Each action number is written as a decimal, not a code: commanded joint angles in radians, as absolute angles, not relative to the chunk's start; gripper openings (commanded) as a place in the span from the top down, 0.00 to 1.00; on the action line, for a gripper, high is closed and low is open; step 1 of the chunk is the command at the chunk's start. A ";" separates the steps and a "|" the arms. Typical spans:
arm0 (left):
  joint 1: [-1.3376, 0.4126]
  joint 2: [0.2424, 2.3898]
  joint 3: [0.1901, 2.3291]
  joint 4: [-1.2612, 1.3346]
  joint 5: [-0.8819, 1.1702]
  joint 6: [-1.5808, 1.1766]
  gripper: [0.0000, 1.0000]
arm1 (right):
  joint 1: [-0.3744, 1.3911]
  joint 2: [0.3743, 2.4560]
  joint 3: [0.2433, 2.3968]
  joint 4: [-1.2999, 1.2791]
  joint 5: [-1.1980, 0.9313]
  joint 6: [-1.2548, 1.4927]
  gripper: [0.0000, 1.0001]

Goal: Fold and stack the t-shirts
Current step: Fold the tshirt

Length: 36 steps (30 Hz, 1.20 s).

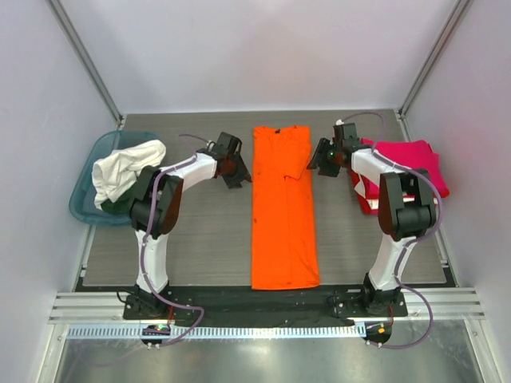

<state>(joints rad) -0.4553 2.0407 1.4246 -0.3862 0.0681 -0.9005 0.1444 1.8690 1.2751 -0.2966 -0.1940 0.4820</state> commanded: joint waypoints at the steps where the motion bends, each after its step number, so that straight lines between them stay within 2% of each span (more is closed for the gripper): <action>1: -0.427 2.092 1.500 -0.309 0.129 -0.894 0.56 | 0.132 1.927 1.334 -0.187 -0.273 0.522 0.47; 7: -0.382 2.206 1.603 -0.278 0.173 -0.914 0.57 | 0.115 2.055 1.413 -0.126 -0.313 0.569 0.48; 12: -0.362 2.305 1.739 -0.291 0.195 -0.917 0.58 | 0.115 2.141 1.485 -0.126 -0.298 0.571 0.57; 14: -0.350 2.359 1.785 -0.310 0.210 -0.925 0.62 | 0.115 2.157 1.496 -0.127 -0.282 0.569 0.66; 21: -0.331 2.480 1.966 -0.368 0.222 -0.940 0.81 | 0.114 2.215 1.534 -0.118 -0.261 0.581 0.86; 23: -0.327 2.496 1.979 -0.356 0.241 -0.951 0.82 | 0.115 2.232 1.540 -0.115 -0.265 0.583 0.92; 29: -0.324 2.540 2.016 -0.321 0.273 -0.969 0.76 | 0.112 2.247 1.551 -0.097 -0.265 0.597 0.99; 32: -0.313 2.556 2.022 -0.299 0.265 -0.979 0.85 | 0.114 2.250 1.552 -0.086 -0.262 0.604 0.99; 33: -0.308 2.562 2.023 -0.290 0.270 -0.994 0.98 | 0.114 2.252 1.552 -0.081 -0.261 0.606 0.99; 36: -0.282 2.582 2.031 -0.252 0.285 -1.015 1.00 | 0.114 2.263 1.558 -0.068 -0.253 0.617 0.99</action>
